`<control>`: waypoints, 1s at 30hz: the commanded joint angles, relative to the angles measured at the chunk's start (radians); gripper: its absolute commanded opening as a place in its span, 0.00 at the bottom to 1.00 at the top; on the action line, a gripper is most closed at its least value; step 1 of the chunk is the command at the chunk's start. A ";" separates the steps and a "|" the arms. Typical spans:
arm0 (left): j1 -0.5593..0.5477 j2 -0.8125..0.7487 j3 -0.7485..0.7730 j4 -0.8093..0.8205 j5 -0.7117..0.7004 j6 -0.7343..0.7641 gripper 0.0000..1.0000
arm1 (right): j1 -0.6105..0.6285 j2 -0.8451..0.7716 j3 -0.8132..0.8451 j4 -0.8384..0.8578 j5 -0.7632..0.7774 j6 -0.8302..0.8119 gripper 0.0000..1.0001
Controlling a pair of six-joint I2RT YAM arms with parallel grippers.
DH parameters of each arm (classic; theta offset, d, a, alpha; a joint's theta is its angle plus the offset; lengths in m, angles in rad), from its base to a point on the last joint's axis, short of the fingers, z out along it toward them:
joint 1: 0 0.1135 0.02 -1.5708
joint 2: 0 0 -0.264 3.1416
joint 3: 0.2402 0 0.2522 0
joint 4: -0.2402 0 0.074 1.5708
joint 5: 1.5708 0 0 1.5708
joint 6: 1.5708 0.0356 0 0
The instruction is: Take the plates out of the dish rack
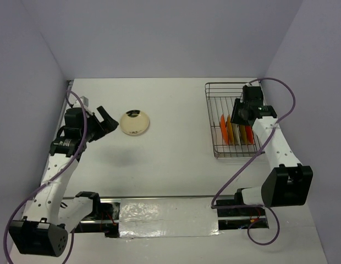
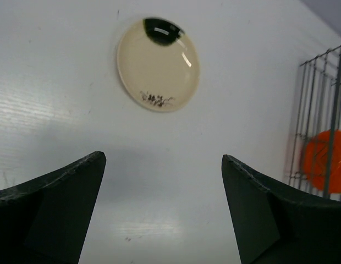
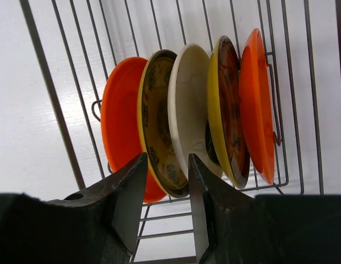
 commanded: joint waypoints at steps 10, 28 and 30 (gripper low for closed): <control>-0.004 -0.006 -0.100 -0.040 0.083 0.146 0.99 | -0.015 0.070 -0.052 0.085 -0.008 -0.026 0.38; -0.004 0.006 -0.097 -0.049 0.081 0.152 0.99 | -0.015 0.021 -0.038 0.088 -0.054 -0.092 0.00; -0.004 0.004 -0.094 -0.051 0.076 0.150 0.99 | -0.015 -0.008 -0.032 0.086 -0.054 -0.102 0.00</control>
